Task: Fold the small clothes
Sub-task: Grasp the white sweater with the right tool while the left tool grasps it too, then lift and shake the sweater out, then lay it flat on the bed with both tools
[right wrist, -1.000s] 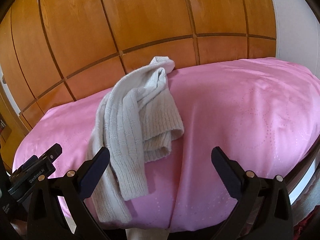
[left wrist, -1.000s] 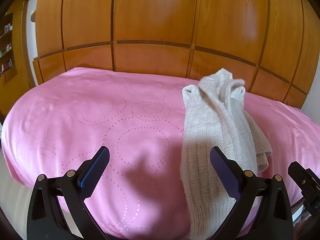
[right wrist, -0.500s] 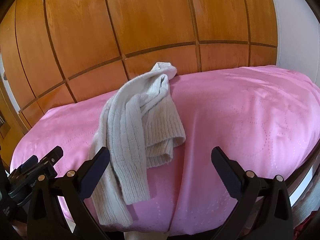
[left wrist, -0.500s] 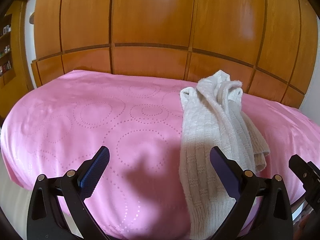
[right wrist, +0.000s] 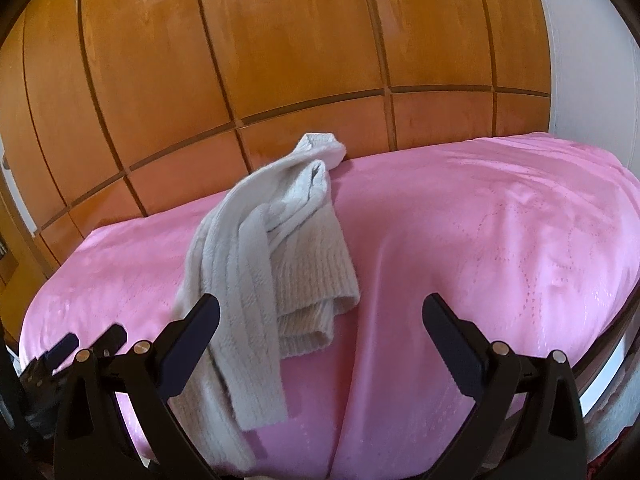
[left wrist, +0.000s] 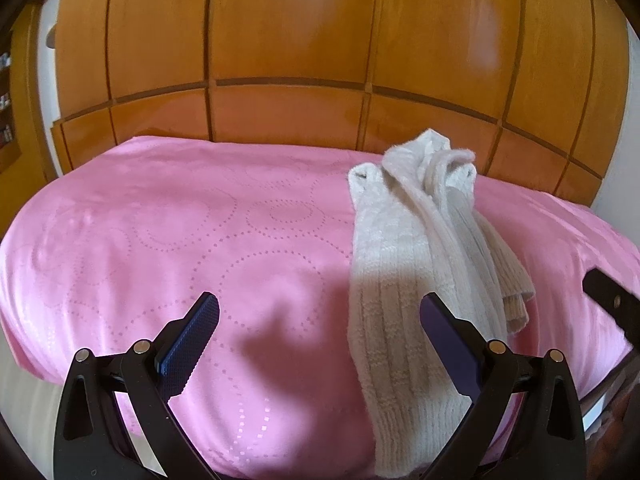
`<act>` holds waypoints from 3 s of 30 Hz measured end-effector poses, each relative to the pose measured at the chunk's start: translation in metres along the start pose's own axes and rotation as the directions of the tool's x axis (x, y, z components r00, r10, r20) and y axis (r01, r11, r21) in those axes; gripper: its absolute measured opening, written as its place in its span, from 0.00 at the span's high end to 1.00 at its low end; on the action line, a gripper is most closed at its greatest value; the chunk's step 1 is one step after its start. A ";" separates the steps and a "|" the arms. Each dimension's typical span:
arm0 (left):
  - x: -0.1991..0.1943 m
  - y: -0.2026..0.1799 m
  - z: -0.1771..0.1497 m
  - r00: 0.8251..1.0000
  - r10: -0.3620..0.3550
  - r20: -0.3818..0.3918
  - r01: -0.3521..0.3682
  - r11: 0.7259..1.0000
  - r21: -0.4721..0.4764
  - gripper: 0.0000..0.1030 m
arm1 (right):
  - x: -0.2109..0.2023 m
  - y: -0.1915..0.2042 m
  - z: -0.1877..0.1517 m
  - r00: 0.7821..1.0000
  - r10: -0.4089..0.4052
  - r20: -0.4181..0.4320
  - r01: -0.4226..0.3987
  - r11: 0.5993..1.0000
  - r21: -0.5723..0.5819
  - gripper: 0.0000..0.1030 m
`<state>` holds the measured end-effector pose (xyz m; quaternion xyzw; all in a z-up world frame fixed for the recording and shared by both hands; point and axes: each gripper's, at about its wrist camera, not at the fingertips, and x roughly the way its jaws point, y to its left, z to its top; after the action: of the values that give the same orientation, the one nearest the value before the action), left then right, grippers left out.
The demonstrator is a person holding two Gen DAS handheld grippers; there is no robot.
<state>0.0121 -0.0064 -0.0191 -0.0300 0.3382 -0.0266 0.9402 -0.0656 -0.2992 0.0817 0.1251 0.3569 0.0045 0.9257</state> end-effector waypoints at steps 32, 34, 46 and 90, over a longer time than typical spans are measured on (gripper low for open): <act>0.064 -0.010 0.016 0.856 -0.479 -0.192 0.477 0.877 -0.061 0.95 | 0.138 0.025 0.096 0.961 0.191 -0.201 -0.210 0.975 -0.078 0.94; 0.062 0.014 0.036 0.853 -0.503 -0.138 0.486 0.863 -0.137 0.95 | 0.125 0.001 0.105 0.986 0.094 -0.140 -0.111 0.986 -0.121 0.94; 0.085 0.153 0.167 0.984 -0.156 0.086 0.176 0.929 -0.327 0.96 | 0.169 -0.166 0.180 0.898 -0.440 -0.030 0.438 0.897 -0.060 0.94; 0.135 0.007 0.004 0.706 -0.651 -0.277 0.507 0.739 -0.443 0.61 | 0.065 -0.065 0.098 0.913 0.374 -0.162 -0.349 0.923 0.162 0.93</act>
<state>0.1188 -0.0085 -0.1023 -0.2887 0.5015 -0.2732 0.7684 0.0426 -0.3778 0.0938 0.2480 0.4138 0.1648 0.8603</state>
